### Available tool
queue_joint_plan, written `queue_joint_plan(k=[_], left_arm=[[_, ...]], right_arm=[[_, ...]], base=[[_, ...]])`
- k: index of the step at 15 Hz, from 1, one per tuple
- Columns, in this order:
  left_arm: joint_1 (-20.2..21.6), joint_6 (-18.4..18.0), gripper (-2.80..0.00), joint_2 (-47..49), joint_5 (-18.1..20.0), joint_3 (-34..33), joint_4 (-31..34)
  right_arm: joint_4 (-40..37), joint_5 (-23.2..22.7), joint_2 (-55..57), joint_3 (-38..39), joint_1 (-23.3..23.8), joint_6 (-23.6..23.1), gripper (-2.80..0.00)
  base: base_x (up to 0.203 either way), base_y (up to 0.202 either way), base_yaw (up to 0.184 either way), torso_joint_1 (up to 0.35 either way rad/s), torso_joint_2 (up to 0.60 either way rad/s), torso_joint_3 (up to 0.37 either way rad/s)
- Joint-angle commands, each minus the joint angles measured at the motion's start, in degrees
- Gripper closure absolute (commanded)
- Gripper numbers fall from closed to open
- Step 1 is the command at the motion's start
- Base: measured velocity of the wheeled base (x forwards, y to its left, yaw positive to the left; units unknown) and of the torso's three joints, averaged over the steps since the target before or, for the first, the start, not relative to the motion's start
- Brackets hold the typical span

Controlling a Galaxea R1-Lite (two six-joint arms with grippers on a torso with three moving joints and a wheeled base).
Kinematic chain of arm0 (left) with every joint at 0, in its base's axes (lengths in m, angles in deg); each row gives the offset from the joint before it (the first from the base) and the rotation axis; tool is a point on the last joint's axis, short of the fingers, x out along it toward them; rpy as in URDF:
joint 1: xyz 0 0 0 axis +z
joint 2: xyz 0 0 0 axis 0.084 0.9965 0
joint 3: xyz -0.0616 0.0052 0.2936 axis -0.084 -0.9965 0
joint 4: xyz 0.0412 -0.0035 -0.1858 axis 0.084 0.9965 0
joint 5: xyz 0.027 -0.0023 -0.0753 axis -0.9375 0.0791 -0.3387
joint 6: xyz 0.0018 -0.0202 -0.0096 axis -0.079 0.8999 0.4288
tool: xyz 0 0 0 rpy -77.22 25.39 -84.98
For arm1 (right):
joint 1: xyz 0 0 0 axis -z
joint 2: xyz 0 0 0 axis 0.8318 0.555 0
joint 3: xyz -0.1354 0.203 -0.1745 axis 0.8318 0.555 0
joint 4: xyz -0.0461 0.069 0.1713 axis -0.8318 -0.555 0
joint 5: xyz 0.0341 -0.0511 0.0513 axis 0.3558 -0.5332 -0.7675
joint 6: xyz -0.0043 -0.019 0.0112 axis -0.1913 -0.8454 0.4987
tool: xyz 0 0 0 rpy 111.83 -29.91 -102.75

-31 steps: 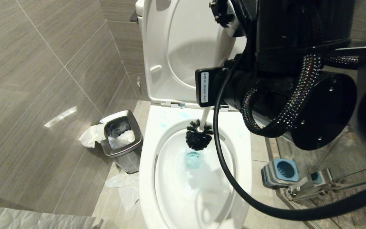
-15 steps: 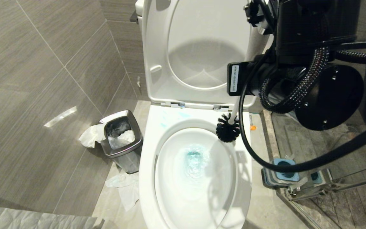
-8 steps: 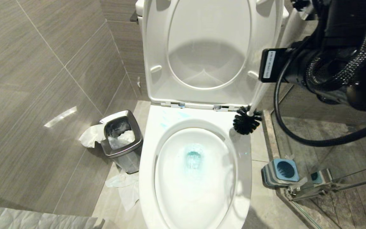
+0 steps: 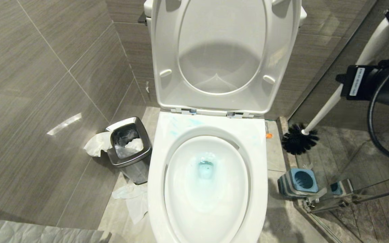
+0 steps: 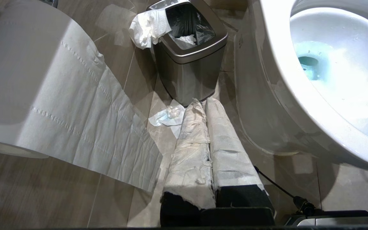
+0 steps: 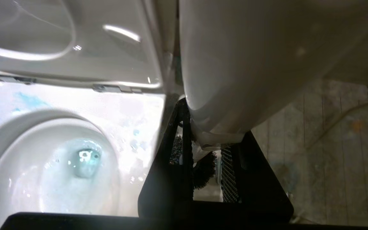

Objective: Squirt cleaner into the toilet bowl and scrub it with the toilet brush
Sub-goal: Put the toilet brush back

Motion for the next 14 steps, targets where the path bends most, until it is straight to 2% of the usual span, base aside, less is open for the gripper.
queue_joint_plan(k=[1, 5, 10, 14], left_arm=[[0.0, 0.0, 0.0, 0.1, 0.0, 0.0, 0.0], [0.0, 0.0, 0.0, 0.1, 0.0, 0.0, 0.0], [0.0, 0.0, 0.0, 0.1, 0.0, 0.0, 0.0], [0.0, 0.0, 0.0, 0.1, 0.0, 0.0, 0.0]], right_arm=[[0.3, -4.3, -4.6, 5.0, 6.7, 0.1, 0.0], [3.8, -12.3, -5.6, 14.8, 19.7, 0.3, 0.0], [25.8, -14.1, 2.5, 25.3, 25.4, 0.1, 0.0], [33.3, -15.4, 10.0, 28.8, 28.3, 0.4, 0.0]], base=[[0.0, 0.0, 0.0, 0.0, 0.0, 0.0], [0.0, 0.0, 0.0, 0.0, 0.0, 0.0], [0.0, 0.0, 0.0, 0.0, 0.0, 0.0], [0.0, 0.0, 0.0, 0.0, 0.0, 0.0]])
